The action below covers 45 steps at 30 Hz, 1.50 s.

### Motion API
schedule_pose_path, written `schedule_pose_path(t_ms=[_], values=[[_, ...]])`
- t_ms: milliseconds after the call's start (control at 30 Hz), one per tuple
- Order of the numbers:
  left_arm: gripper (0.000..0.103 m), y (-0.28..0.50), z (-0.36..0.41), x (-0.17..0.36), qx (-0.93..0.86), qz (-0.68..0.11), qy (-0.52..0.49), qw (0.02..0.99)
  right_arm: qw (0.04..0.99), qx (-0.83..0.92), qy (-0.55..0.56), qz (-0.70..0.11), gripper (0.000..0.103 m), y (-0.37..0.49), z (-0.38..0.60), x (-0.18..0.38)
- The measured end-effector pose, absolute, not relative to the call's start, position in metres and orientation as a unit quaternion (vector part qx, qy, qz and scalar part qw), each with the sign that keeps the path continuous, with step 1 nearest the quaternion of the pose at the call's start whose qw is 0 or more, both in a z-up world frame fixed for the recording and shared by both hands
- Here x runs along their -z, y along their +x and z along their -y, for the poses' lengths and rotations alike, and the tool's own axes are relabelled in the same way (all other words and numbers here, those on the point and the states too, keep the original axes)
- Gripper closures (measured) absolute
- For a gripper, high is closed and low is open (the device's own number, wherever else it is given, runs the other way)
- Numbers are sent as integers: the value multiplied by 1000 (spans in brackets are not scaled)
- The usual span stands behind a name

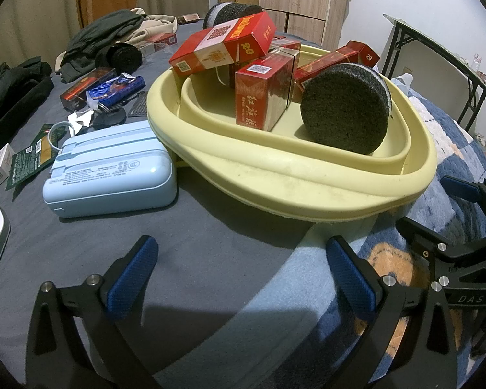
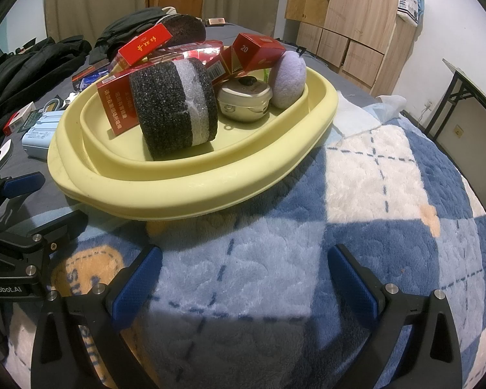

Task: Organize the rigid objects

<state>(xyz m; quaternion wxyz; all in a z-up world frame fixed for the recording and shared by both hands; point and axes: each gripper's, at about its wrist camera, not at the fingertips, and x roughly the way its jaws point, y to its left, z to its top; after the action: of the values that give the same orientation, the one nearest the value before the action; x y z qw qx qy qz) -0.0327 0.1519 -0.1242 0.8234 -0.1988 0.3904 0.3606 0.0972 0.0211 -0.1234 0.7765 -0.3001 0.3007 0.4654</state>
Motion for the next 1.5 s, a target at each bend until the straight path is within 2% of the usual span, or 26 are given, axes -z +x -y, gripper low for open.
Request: schedule_pose_path(t_ms=[1500], values=[[0, -33, -152, 124, -361, -390, -199, 823, 776, -465, -300, -301, 0, 97, -21, 123]])
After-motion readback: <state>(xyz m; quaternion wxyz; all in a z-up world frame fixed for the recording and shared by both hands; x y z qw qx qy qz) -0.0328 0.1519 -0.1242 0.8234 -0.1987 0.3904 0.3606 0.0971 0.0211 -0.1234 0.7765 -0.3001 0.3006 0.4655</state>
